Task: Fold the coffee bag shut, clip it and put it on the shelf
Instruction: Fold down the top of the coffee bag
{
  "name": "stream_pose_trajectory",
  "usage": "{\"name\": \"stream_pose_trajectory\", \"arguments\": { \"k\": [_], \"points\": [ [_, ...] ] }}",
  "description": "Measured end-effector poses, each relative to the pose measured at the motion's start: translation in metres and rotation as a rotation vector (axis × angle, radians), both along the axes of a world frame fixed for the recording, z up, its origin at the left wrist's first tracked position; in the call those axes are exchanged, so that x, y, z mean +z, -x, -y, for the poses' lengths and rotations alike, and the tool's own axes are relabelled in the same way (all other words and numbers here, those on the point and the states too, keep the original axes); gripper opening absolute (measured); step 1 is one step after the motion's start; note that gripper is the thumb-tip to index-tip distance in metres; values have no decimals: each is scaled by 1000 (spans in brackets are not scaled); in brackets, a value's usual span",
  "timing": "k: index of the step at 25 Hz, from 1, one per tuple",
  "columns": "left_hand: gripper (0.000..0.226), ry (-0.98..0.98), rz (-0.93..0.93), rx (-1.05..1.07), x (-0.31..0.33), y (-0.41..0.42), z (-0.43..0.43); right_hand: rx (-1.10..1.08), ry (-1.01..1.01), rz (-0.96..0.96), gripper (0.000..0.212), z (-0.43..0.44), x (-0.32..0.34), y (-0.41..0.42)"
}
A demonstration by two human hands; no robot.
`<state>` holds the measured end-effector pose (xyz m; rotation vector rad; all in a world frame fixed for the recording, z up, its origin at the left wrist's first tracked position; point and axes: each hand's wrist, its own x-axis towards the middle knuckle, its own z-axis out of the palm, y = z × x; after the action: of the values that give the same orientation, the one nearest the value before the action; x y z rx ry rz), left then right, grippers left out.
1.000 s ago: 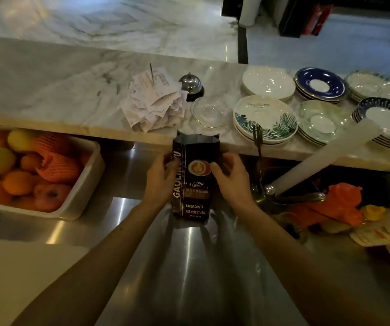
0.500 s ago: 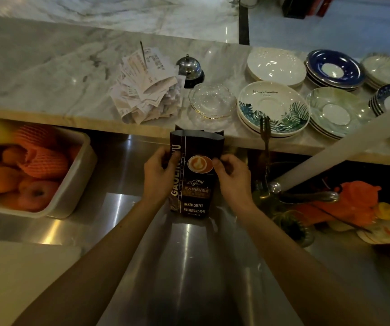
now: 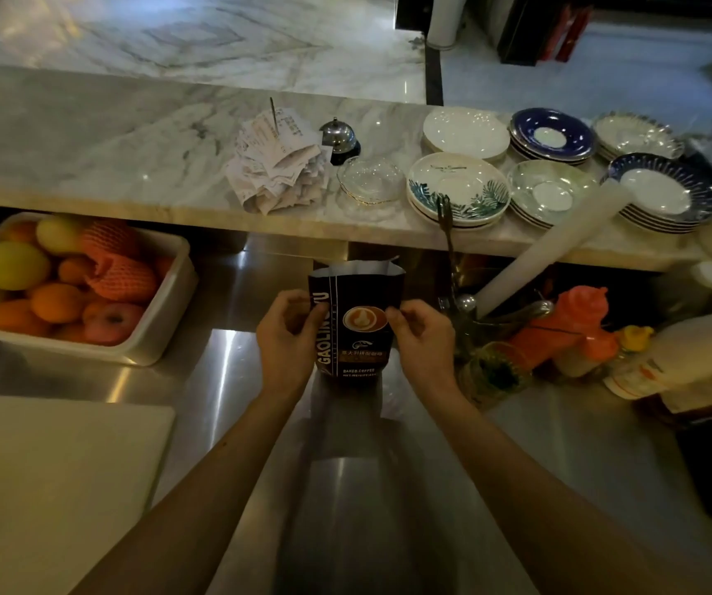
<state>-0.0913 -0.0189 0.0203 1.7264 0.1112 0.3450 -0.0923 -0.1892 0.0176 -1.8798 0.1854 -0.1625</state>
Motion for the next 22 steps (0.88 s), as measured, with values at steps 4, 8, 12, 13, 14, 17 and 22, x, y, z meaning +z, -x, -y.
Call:
{"name": "stream_pose_trajectory", "arguments": {
  "k": [4,8,12,13,14,17,22],
  "points": [
    [12,-8,20,-15,16,45,7,-2,-52,29,11,8,18,46],
    [13,-1,28,-39,23,87,15,-42,-106,66,7,22,29,88],
    [18,-11,-6,-49,23,124,28,-55,-150,73,9,38,33,129],
    [19,-3,-16,-49,24,133,33,-64,-163,78,12,42,34,139],
    [21,5,-22,-50,25,141,38,-74,-181,84,13,46,34,147],
    [27,13,-30,-44,27,166,52,-86,-218,98,8,59,31,169],
    [23,-38,-65,-28,19,198,58,-64,-240,52,8,67,23,200]
  ]
}}
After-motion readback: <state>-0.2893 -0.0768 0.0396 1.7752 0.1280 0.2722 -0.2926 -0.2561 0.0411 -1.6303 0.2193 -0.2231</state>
